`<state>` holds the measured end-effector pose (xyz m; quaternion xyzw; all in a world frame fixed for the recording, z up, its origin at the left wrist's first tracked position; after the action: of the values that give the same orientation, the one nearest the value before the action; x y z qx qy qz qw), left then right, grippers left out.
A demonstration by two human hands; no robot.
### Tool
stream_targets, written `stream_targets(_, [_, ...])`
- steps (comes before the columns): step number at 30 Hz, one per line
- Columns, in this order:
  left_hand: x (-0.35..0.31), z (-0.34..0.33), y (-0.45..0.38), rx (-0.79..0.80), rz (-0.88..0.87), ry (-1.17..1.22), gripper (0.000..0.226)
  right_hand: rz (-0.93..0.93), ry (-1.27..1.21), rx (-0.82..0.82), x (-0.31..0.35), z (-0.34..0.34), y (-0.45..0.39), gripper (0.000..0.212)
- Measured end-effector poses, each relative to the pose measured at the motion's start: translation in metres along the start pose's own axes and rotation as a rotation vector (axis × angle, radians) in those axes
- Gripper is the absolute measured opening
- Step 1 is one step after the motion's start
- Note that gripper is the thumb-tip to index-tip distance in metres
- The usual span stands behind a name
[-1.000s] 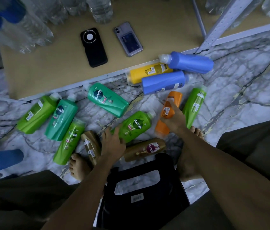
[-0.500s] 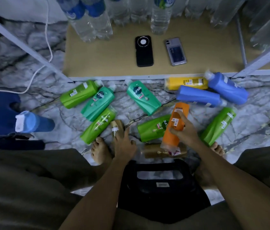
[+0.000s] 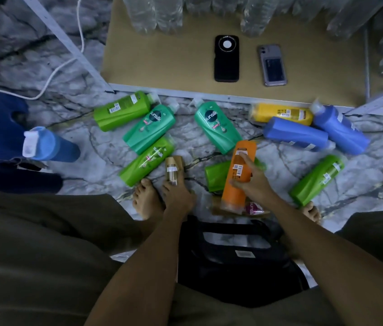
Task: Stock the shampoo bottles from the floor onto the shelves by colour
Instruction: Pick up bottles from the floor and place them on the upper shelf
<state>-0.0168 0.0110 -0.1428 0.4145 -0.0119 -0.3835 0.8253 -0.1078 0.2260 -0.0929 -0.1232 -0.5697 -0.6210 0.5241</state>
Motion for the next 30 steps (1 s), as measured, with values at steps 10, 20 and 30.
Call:
stream_targets(10, [0.004,-0.020,-0.020,0.048,-0.040,0.063,0.067,0.056,0.206,0.149,0.010,-0.006,-0.007,0.095])
stream_targets(20, [-0.003,-0.005,-0.020,0.003,-0.139,-0.165,0.074,0.038,0.297,0.188,0.016,-0.012,-0.014,0.092])
stream_targets(30, [0.002,-0.010,-0.032,0.132,-0.210,0.155,0.103,0.019,0.545,0.264,0.026,-0.018,-0.020,0.091])
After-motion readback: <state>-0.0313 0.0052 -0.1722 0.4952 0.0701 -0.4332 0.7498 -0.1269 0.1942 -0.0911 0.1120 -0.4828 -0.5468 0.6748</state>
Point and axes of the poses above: each hand's wrist, its own y-axis away from the middle knuckle, its own z-axis out of the back of the hand, x = y × z, the point moved 4 cm from there along -y, towards the middle knuckle, and after that the axes turned 1 degree about y, right-handed, at the moved point
